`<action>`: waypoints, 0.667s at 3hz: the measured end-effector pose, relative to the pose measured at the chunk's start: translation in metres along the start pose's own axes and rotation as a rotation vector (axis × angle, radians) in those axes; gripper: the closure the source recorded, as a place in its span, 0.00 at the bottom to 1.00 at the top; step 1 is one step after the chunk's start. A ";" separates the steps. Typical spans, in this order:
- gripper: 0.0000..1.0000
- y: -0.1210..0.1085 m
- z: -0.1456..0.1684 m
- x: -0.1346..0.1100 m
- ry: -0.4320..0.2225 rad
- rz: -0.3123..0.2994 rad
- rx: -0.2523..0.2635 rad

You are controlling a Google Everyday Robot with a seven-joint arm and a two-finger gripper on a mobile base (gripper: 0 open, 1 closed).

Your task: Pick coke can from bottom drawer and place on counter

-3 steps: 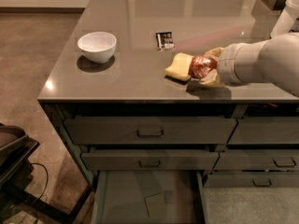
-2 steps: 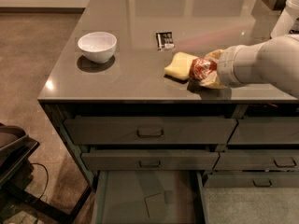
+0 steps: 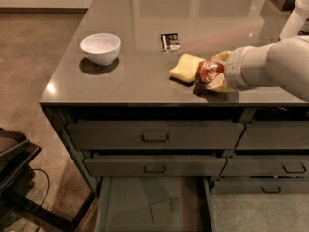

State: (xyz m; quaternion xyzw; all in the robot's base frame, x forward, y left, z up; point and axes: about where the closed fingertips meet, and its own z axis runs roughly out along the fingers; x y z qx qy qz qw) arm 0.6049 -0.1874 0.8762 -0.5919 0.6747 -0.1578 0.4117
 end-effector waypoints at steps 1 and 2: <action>0.00 0.000 0.000 0.000 0.000 0.000 0.000; 0.00 0.000 0.000 0.000 0.000 0.000 0.000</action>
Offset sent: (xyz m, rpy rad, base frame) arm 0.0000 0.0000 0.0000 0.0000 0.0000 0.0000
